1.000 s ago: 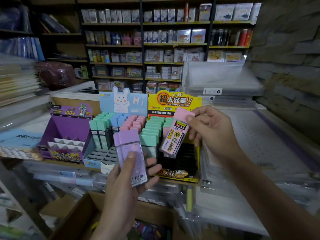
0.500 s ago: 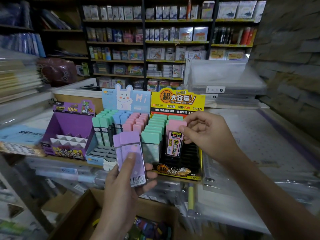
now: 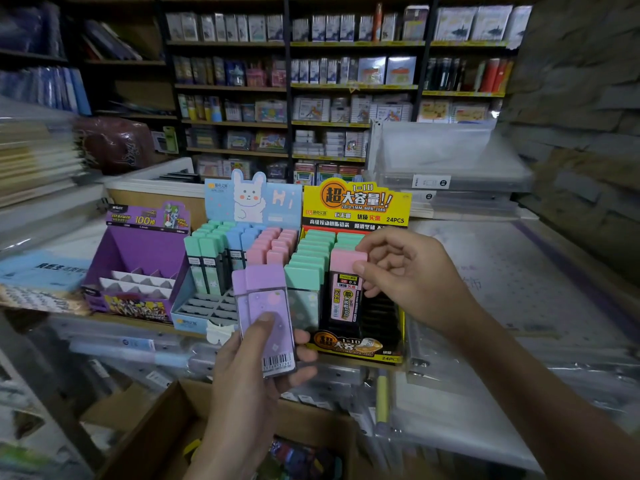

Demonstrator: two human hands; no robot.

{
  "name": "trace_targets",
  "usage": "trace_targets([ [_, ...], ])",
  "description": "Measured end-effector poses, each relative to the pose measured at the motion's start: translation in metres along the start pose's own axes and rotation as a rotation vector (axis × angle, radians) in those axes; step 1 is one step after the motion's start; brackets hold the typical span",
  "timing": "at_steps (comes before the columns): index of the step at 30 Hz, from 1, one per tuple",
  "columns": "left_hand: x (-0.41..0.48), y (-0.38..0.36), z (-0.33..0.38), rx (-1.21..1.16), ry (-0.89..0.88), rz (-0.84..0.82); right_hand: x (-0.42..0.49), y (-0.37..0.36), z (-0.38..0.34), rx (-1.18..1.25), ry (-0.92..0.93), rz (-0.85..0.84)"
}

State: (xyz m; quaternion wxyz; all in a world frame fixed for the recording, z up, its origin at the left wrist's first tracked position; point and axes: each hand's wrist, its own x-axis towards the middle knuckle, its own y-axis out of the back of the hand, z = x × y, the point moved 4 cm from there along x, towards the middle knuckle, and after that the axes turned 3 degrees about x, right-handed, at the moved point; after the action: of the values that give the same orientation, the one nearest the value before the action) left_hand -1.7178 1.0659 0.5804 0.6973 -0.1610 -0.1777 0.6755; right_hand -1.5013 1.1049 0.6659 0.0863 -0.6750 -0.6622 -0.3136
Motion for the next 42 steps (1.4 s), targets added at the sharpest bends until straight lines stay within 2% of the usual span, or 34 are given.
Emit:
trace_targets([
  [5, 0.000, -0.003, 0.001, 0.003, -0.010, 0.008, 0.000, 0.000, 0.000, -0.047, 0.010, -0.004],
  [11, -0.001, -0.003, 0.006, 0.001, -0.023, 0.012, 0.000, 0.000, -0.001, -0.275, 0.021, 0.030],
  [18, -0.002, -0.011, 0.006, 0.016, -0.033, -0.006, -0.001, 0.000, -0.008, -0.312, 0.086, 0.068],
  [24, -0.002, -0.031, 0.005, 0.030, -0.019, -0.069, -0.006, 0.009, -0.021, -0.172, 0.177, 0.326],
  [26, -0.002, -0.038, 0.005, 0.031, -0.015, -0.088, -0.007, 0.011, -0.027, -0.166, 0.207, 0.359],
  [29, -0.001, -0.048, 0.005, 0.033, -0.015, -0.113, -0.005, 0.013, -0.034, -0.145, 0.180, 0.304],
  [33, 0.001, -0.060, 0.003, 0.042, 0.002, -0.154, -0.001, 0.014, -0.030, 0.049, -0.048, 0.136],
  [36, 0.005, -0.069, 0.000, 0.053, 0.013, -0.200, 0.000, 0.015, -0.027, 0.068, -0.164, -0.003],
  [42, 0.014, -0.079, 0.000, 0.028, 0.040, -0.290, 0.004, 0.032, -0.025, 0.177, -0.181, 0.025],
])
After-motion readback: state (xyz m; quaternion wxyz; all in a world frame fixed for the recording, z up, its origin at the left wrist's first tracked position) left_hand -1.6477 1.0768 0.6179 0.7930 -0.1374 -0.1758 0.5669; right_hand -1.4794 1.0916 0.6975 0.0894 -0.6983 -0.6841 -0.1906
